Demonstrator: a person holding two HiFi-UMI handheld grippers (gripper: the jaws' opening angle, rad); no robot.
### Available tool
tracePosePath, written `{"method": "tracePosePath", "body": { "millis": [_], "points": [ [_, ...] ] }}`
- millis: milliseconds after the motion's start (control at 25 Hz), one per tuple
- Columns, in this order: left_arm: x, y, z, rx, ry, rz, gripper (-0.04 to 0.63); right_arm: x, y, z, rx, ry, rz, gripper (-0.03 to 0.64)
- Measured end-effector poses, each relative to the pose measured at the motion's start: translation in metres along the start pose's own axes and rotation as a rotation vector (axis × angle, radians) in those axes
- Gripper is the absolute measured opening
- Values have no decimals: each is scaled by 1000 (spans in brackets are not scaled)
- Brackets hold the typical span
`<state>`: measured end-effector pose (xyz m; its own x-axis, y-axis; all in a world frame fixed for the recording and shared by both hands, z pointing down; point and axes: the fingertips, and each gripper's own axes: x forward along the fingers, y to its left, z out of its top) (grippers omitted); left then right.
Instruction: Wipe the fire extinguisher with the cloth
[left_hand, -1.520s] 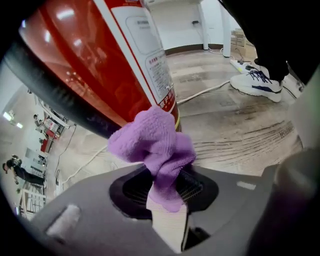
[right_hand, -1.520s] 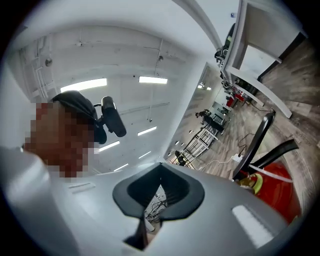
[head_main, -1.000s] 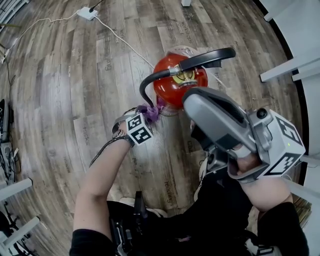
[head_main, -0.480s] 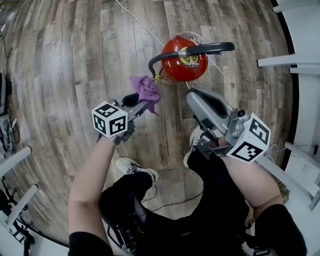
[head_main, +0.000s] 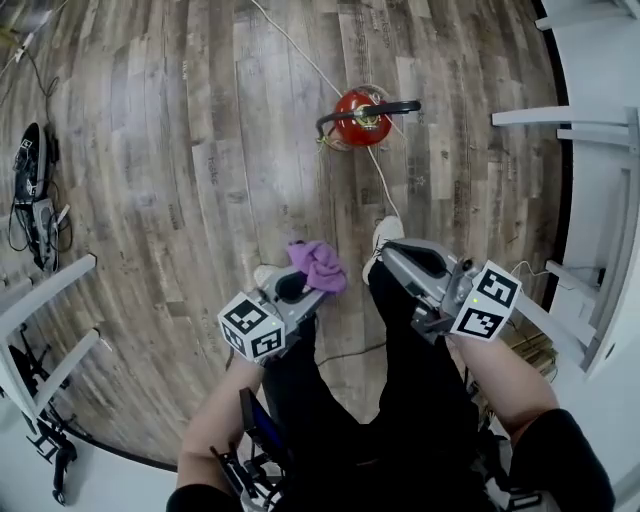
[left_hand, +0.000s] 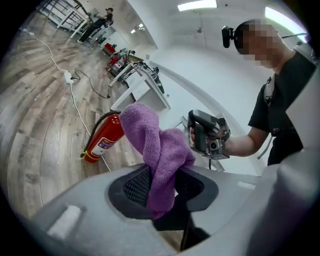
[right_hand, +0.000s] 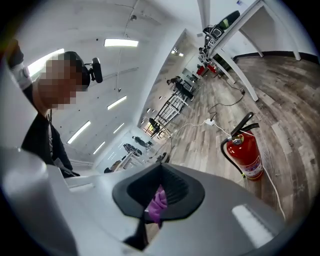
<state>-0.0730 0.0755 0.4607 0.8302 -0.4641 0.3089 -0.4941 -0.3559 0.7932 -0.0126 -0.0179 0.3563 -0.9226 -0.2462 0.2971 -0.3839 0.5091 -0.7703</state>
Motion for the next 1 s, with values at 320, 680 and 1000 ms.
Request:
{"method": "tracePosePath", "body": {
  "millis": [320,680,1000],
  "points": [
    [-80,-174,27,-81,54,-158,120,-45,141,25,48,-57,-32,3],
    [-180,-274,51,75,162,-378,121,-73,271,26,40,-290,-78,3],
    [-204,-349,44,188,228,-495,121,-114,337,18,-17,-352,-37,3]
  ]
}}
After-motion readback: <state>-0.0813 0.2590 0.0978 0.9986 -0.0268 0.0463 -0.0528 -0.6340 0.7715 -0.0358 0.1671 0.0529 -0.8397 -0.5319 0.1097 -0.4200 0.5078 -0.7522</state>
